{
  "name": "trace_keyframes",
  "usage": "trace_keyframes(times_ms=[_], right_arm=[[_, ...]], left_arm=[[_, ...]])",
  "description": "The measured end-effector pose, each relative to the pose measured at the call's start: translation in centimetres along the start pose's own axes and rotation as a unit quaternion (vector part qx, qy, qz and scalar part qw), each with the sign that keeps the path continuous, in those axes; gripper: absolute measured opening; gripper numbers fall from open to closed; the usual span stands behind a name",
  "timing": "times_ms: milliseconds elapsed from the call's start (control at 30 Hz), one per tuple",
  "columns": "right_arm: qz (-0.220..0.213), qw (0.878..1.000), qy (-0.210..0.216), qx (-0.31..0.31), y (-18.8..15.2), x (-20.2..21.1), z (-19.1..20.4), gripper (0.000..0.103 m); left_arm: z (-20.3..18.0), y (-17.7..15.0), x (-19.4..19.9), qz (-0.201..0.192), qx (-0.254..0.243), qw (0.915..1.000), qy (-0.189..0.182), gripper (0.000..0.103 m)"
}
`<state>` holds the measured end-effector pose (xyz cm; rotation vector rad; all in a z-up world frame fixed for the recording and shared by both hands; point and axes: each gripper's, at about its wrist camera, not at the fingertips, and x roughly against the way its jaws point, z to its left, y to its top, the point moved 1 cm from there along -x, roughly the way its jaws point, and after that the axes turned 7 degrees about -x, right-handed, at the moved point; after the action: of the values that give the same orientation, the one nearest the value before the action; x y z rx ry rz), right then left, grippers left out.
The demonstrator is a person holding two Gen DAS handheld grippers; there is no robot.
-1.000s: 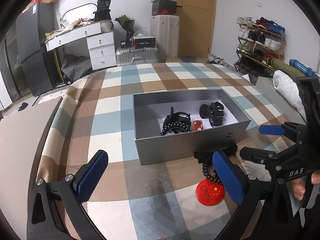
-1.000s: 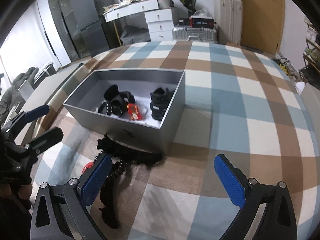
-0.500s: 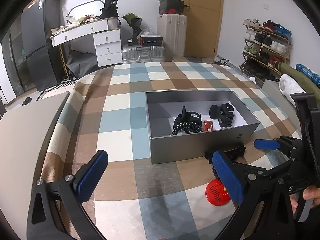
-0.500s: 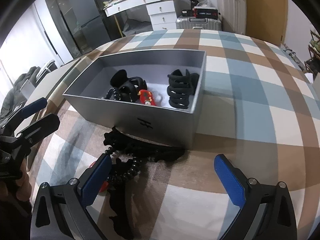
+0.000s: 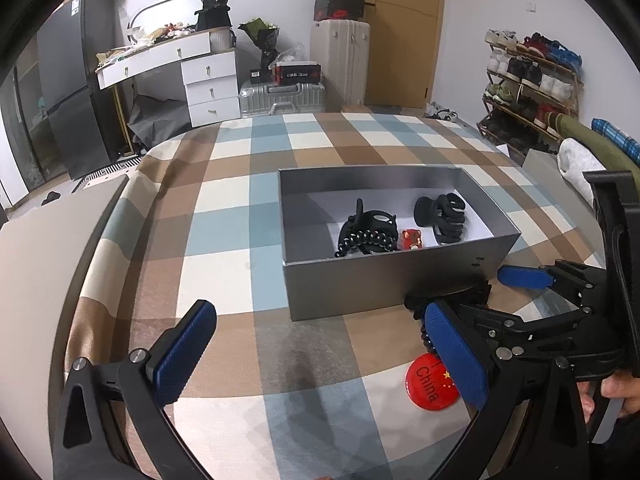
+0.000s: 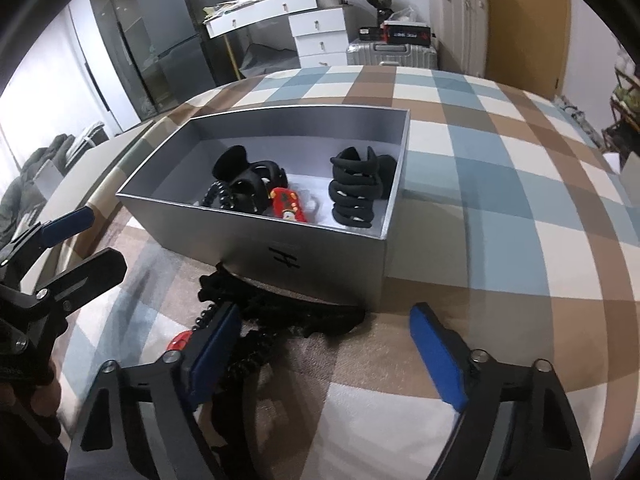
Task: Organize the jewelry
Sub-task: 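Grasp a black claw clip with the right tool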
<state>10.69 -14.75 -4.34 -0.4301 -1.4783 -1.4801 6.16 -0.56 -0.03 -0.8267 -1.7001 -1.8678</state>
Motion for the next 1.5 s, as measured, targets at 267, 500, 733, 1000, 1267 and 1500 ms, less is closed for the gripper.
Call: trace_keyframes(times_ms=[267,500,733,1000,1267,1500], right_arm=[[0.001,1.0,0.017,0.017,-0.2,0.3,0.5,0.059],[-0.008,0.999,0.031,0.019,0.0,1.6,0.4,0.059],[-0.045,0.998,0.041,0.018,0.5,4.0,0.4,0.059],[-0.075,0.996,0.044,0.02,0.9,5.8,0.6,0.059],[-0.09,0.994,0.052,0.022,1.2,7.1,0.5,0.059],[-0.094,0.994,0.053,0.013,1.5,7.7,-0.3,0.057]], left_arm=[[-0.5,0.0,0.3,-0.002,-0.011,0.9999,0.004,0.102],[-0.2,0.3,1.3,-0.015,-0.008,0.9998,0.012,0.102],[-0.2,0.5,1.1,-0.014,-0.012,0.9998,0.011,0.102],[-0.7,0.6,1.4,-0.015,-0.014,0.9998,0.002,0.102],[-2.1,0.4,0.8,-0.002,-0.033,0.9993,-0.018,0.102],[-3.9,-0.7,-0.6,0.039,-0.071,0.9956,-0.046,0.102]])
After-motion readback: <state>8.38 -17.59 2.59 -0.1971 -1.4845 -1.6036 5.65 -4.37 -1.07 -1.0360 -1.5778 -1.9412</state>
